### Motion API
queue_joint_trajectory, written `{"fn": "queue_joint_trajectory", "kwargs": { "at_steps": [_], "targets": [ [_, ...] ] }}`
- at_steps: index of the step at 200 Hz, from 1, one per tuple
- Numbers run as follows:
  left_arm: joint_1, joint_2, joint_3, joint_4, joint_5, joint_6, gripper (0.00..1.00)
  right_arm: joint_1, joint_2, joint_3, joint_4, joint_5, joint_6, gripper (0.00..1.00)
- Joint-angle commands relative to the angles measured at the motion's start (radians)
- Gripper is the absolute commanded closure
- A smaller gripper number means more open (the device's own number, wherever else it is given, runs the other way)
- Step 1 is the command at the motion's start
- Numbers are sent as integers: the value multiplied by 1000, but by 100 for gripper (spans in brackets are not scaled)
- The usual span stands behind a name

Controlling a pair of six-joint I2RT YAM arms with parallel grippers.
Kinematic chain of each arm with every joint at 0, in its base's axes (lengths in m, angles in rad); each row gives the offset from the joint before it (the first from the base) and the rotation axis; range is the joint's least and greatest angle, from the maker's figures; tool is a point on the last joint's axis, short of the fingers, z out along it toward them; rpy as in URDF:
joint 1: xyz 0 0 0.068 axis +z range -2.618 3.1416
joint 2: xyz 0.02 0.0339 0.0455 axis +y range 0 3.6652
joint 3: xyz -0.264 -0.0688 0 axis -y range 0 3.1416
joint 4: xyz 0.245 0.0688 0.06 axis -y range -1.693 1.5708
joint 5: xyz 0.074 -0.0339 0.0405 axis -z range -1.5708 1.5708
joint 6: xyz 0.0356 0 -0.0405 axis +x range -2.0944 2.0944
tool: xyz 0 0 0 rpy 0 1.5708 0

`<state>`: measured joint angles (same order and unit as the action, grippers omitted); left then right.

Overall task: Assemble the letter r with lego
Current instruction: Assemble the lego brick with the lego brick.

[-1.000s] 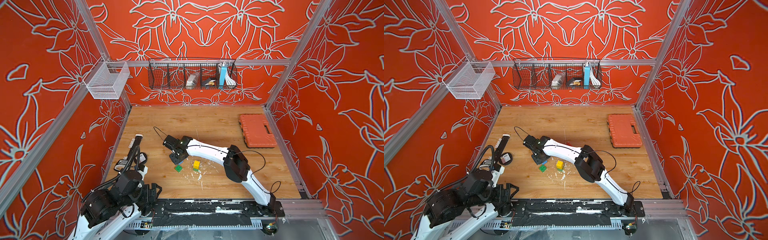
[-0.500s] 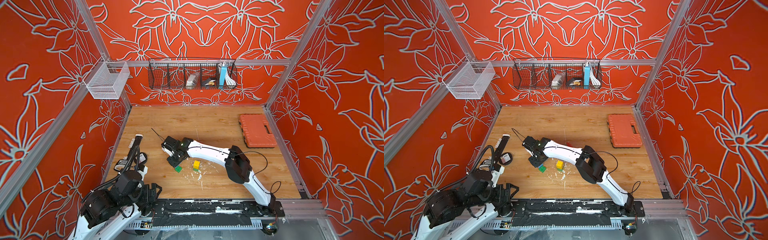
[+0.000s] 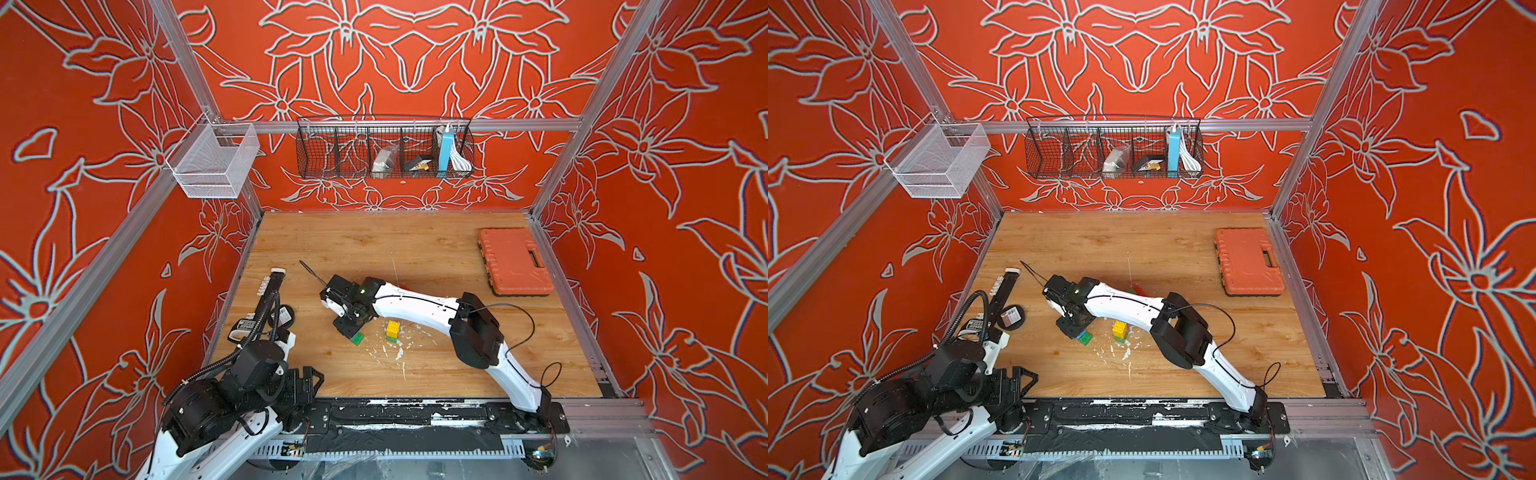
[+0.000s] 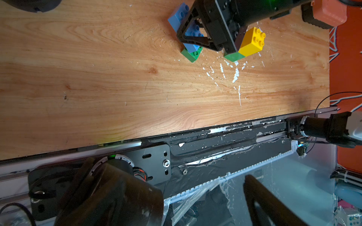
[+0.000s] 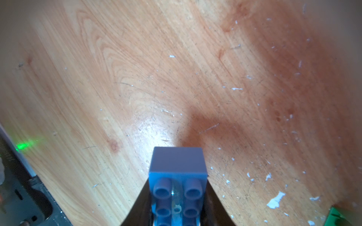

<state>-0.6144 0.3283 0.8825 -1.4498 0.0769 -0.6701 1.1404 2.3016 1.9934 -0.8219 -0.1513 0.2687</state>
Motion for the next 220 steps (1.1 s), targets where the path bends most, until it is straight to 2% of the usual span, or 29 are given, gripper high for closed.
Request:
{"fn": "queue_joint_trajectory", "kwargs": {
  "at_steps": [1,98,220],
  "targets": [
    [1,0,-7,0,2,9,5,8,-20,-5,-43,34,-29,100],
    [2,4,-8,1,4,13,5,9,7,16,-58,27,-45,100],
    [0,-8,-8,2,3,10,5,9,53,-5,-42,117,32,100]
  ]
}}
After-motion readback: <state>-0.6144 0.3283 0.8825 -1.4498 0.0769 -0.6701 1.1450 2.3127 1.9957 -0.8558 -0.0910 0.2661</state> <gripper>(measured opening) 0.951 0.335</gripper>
